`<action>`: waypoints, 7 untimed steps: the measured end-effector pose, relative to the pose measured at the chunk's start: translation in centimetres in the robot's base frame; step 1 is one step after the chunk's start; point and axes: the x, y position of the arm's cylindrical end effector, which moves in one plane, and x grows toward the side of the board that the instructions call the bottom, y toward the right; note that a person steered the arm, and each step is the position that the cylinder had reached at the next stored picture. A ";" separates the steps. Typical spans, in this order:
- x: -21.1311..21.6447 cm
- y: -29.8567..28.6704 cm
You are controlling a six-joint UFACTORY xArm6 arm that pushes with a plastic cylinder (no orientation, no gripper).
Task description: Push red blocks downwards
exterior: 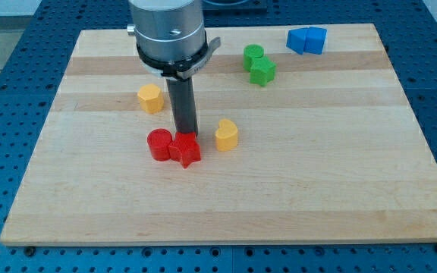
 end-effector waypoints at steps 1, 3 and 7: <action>0.3 -1.1; 3.3 -5.7; 3.4 -13.7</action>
